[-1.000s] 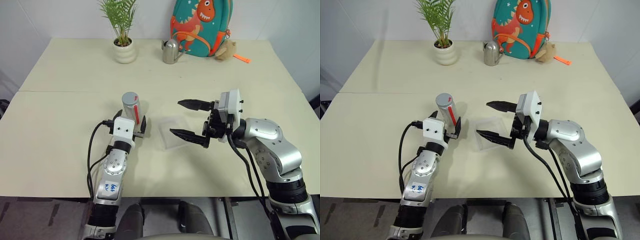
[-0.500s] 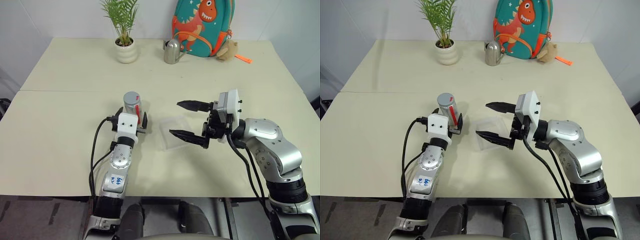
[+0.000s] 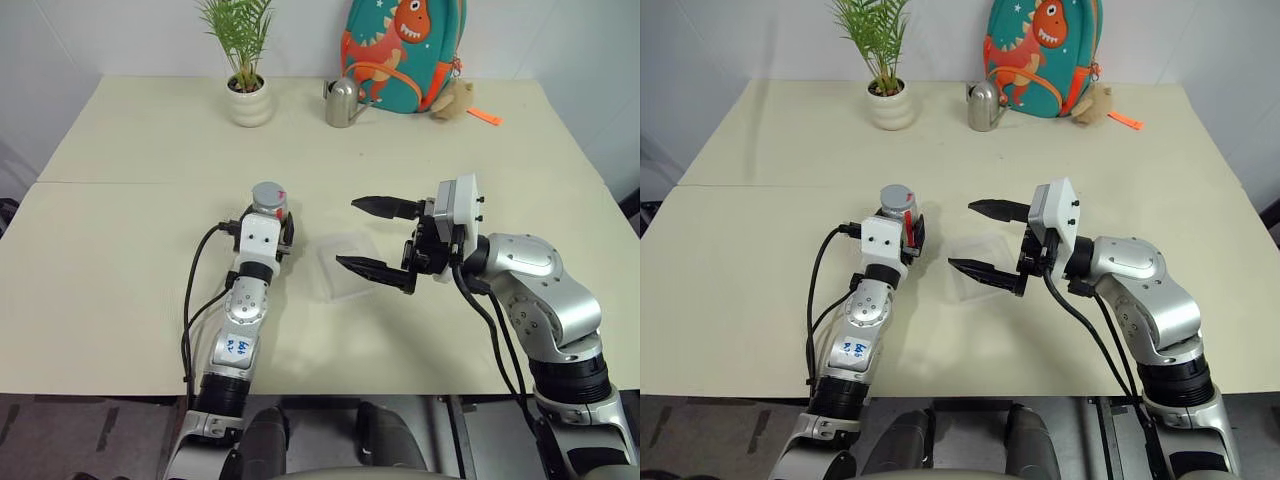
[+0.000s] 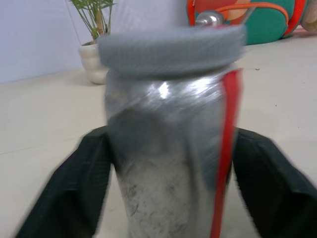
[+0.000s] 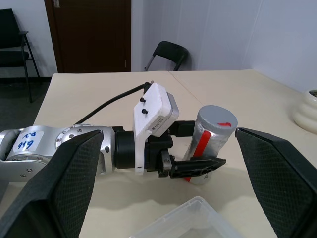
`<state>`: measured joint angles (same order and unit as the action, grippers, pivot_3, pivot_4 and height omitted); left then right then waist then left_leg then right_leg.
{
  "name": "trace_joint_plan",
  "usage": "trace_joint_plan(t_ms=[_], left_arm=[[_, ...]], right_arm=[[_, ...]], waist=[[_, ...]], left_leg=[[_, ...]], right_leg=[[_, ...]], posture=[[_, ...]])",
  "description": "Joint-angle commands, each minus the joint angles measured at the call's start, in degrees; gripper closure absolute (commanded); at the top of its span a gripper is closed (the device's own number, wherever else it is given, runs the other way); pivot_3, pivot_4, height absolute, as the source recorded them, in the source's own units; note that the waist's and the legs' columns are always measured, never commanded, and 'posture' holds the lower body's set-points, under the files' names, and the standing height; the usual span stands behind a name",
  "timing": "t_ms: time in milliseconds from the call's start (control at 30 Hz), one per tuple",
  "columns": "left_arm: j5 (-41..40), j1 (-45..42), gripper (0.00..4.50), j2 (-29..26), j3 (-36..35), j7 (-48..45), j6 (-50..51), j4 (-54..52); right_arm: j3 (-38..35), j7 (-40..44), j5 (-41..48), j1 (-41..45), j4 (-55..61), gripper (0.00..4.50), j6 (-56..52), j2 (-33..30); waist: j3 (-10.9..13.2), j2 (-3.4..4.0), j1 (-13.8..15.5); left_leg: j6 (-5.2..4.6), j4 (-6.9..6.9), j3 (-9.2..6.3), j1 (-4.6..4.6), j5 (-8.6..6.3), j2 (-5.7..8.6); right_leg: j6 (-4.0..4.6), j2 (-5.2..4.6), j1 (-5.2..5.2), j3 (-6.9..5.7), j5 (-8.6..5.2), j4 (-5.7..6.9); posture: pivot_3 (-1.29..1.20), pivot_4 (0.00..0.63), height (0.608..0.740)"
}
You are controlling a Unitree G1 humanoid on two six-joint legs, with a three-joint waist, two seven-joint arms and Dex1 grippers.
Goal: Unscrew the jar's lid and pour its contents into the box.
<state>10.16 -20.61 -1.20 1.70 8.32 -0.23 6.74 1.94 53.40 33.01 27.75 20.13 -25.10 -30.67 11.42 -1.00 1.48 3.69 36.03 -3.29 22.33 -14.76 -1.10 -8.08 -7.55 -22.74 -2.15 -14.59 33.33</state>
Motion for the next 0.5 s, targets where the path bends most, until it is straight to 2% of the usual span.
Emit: trace_joint_plan(t_ms=[33,233,333,500], left_arm=[[-1.9,-0.3,1.49,-1.1,-0.3,-2.7,-2.9,-0.9],[-11.8,-0.2,1.49,-5.6,-4.5,-13.7,-6.4,-0.5],[-21.9,-0.5,1.49,-8.2,-8.0,-23.6,-7.2,-1.0],[-30.5,-0.8,1.49,-18.5,-11.1,-40.8,-2.2,2.5]], right_arm=[[-0.4,-0.3,0.2,0.4,1.0,0.00,1.0,0.6],[-0.2,-0.6,-0.1,0.0,1.0,0.00,1.3,1.2],[-0.2,-0.8,-0.3,-0.1,1.0,0.00,1.5,1.5],[-0.2,-1.5,-0.7,-0.8,1.4,0.00,1.9,2.1]], waist=[[0.0,0.00,0.0],[0.0,0.00,-0.1],[0.0,0.01,-0.2],[0.0,0.01,-0.3]], left_leg=[[0.00,0.00,0.00,0.00,0.00,0.00],[0.01,0.00,0.00,0.00,0.00,-0.01],[0.01,-0.01,0.01,0.00,-0.01,-0.01],[0.03,-0.02,0.02,0.00,-0.02,-0.02]], right_leg=[[0.00,0.00,0.00,0.00,0.00,0.00],[0.01,0.00,0.00,0.00,0.00,0.01],[0.02,0.01,-0.02,0.00,-0.01,0.01],[0.04,0.00,-0.03,0.00,-0.02,0.01]], posture=[[0.00,0.150,0.740],[0.00,0.150,0.740],[0.00,0.150,0.740],[0.00,0.150,0.740]])
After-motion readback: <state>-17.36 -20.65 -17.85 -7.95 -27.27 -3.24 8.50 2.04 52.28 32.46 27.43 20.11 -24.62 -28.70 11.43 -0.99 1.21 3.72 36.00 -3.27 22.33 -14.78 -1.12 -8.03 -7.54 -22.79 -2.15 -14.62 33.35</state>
